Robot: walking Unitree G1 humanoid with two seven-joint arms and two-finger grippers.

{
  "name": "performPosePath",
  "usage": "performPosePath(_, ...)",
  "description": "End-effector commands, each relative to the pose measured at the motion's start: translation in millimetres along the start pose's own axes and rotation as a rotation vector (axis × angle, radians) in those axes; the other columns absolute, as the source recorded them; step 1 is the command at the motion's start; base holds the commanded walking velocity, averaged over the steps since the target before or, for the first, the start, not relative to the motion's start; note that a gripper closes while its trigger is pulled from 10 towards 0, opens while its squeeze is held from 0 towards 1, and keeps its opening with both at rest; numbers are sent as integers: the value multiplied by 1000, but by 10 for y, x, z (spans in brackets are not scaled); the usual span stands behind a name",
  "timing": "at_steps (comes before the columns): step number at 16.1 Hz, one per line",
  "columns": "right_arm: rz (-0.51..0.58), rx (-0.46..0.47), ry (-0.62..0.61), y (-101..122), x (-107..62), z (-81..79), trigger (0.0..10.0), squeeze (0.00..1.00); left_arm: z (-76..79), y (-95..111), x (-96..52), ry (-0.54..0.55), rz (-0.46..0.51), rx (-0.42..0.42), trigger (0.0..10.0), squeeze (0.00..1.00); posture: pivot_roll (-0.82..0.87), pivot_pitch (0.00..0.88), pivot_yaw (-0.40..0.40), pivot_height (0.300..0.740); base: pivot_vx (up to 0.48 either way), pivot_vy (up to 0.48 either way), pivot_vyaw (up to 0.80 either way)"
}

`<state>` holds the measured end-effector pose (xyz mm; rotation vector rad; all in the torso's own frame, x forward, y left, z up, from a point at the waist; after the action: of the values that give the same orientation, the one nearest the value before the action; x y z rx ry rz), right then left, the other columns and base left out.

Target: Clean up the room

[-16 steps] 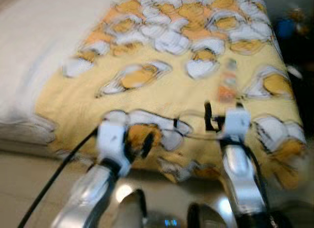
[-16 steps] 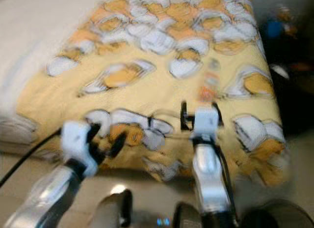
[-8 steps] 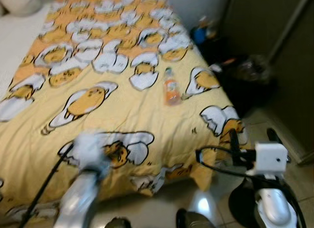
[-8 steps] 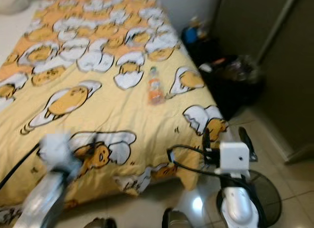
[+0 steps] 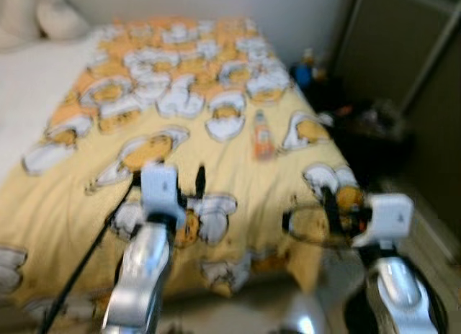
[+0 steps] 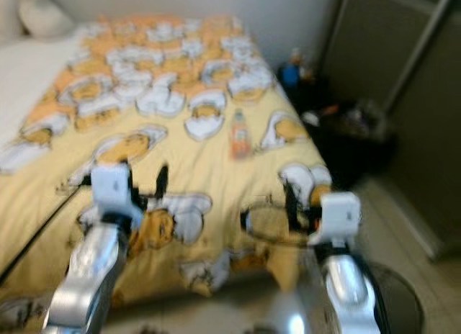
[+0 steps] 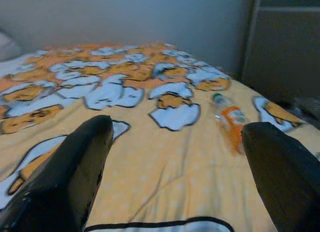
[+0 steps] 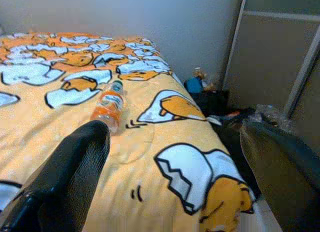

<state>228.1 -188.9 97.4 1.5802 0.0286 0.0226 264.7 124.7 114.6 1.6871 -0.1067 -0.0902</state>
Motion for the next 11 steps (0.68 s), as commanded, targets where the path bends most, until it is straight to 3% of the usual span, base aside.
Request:
performPosePath(1, 15, -30, 34, 28, 48, -39, 10000, 0, 29, -61, 23, -42, -19, 7, 10000, 0, -201, 0, 37, 740, 0, -446, 0)
performPosePath(2, 17, -21, 18, 34, 104, -31, 10000, 0, 21, -62, 99, -33, -17, 9, 10000, 0, -201, 0, 40, 740, 0, -435, 0)
performPosePath(7, 19, -9, 32, 23, 188, -67, 10000, 0, 82, -36, 204, -43, 6, -33, 10000, 0, -203, 0, 37, 740, 0, -420, 0)
performPosePath(9, 15, -16, 55, 21, 235, -79, 10000, 0, 6, -44, 264, 8, 8, -22, 10000, 0, -200, 0, 34, 740, 120, -414, 0)
performPosePath(11, -5, -33, 59, -5, 283, -52, 10000, 0, -84, -90, 295, 70, -29, -23, 10000, 0, -192, 0, 35, 740, 124, 0, 738)
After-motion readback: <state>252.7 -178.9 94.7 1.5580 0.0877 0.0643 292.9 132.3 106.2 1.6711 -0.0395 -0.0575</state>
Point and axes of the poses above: a point about 5 cm out from each wrist's last joint towards the gripper, its own x axis pointing out of the wrist towards the gripper, its own y axis along the axis of the wrist's last joint, z = x × y, the point moved 1 cm from there along x, pointing out of the wrist towards the gripper, and after that the axes turned 5 degrees about x, right-handed, at the moved point
